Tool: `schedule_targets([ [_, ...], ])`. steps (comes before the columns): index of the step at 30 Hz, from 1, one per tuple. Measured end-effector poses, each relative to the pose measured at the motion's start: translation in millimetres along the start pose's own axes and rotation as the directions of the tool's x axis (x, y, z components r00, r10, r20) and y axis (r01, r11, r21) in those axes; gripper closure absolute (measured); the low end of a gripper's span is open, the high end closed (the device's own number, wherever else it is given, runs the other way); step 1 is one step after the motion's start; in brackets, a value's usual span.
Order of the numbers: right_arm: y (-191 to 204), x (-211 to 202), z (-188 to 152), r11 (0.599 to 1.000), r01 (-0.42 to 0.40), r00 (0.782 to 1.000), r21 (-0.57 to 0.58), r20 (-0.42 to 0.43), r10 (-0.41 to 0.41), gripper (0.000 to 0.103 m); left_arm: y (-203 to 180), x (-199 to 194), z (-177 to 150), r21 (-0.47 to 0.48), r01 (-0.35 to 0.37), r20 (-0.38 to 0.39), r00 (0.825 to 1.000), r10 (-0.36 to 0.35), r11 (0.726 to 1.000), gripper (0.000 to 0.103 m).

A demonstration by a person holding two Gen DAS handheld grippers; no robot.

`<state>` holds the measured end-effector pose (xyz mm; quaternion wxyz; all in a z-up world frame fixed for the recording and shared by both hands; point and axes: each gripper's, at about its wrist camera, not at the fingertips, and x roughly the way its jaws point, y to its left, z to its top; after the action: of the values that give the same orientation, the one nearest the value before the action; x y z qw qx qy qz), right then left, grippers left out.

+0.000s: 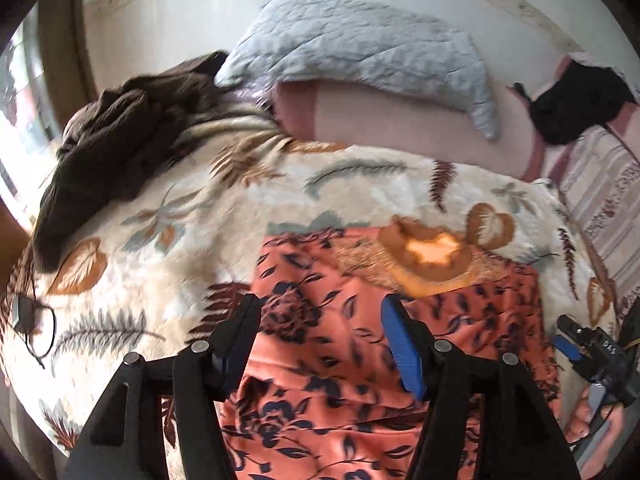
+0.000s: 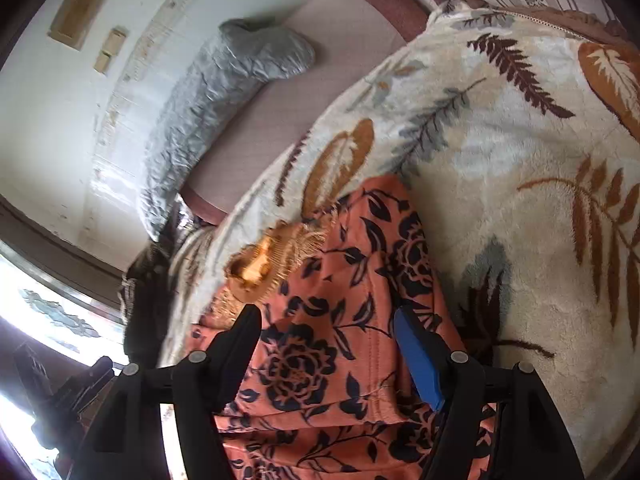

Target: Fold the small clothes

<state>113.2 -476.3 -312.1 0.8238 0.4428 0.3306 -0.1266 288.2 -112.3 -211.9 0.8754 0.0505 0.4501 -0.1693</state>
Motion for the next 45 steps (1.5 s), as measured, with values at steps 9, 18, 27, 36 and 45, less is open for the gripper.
schedule_targets([
  [9,24,45,-18,0.954,0.198,0.974,-0.223,-0.063,-0.217,0.093,46,82,-54,-0.116,-0.103,-0.099,0.991,0.092,0.988,0.040],
  [18,39,12,-8,0.914,0.308,0.946,-0.263,0.188,-0.264,0.094,42,81,-67,-0.019,-0.142,-0.055,0.988,0.141,0.990,0.037],
  [27,-11,-20,10,0.949,0.312,0.933,0.037,0.175,-0.313,0.069,47,45,-48,-0.063,-0.064,0.134,0.988,0.072,0.996,0.037],
  [36,8,50,-3,0.967,0.246,0.968,-0.065,-0.036,-0.248,0.069,21,113,-59,0.034,-0.126,-0.091,0.988,0.128,0.991,0.031],
  [45,46,25,-32,0.960,0.148,0.988,-0.239,-0.003,-0.153,0.068,24,84,-68,0.043,-0.091,-0.008,0.996,0.092,0.995,0.025],
])
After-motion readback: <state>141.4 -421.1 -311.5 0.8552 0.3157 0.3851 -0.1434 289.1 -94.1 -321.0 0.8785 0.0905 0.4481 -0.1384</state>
